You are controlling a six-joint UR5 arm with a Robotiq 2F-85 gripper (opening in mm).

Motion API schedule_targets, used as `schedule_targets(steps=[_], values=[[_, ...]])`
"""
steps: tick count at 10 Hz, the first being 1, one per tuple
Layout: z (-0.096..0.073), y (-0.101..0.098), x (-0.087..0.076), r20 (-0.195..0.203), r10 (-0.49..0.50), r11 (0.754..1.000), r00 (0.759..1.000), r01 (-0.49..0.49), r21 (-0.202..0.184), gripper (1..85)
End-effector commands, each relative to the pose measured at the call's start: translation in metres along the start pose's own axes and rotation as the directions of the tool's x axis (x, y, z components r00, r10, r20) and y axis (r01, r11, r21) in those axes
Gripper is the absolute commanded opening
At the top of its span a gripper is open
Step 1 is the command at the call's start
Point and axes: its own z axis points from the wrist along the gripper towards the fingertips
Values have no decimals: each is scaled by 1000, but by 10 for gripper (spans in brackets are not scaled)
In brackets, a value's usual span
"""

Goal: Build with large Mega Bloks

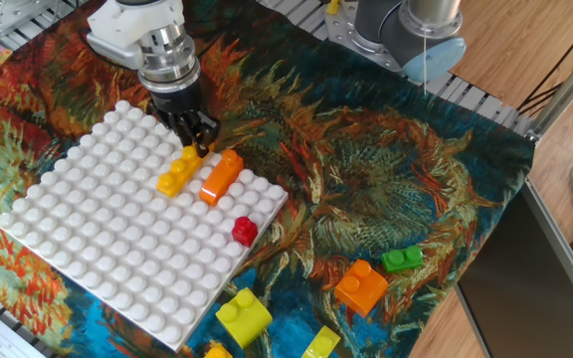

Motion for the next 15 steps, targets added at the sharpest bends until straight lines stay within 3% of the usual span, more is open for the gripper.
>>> schedule_targets(steps=[1, 3, 4, 6, 8, 11, 15], values=[[1, 1, -1, 3, 2, 1000, 1000, -2, -10, 13], [2, -1, 1, -2, 3, 1000, 1000, -3, 1, 13], [1, -8, 3, -13, -12, 1000, 1000, 12, 29, 130], [1, -2, -3, 10, -57, 998, 998, 57, 7, 490], [0, 0, -8, 27, -87, 996, 996, 87, -2, 577], [-3, 1, -9, 32, -96, 995, 995, 96, -3, 580], [-12, 18, -16, 33, -82, 996, 996, 82, -26, 557]])
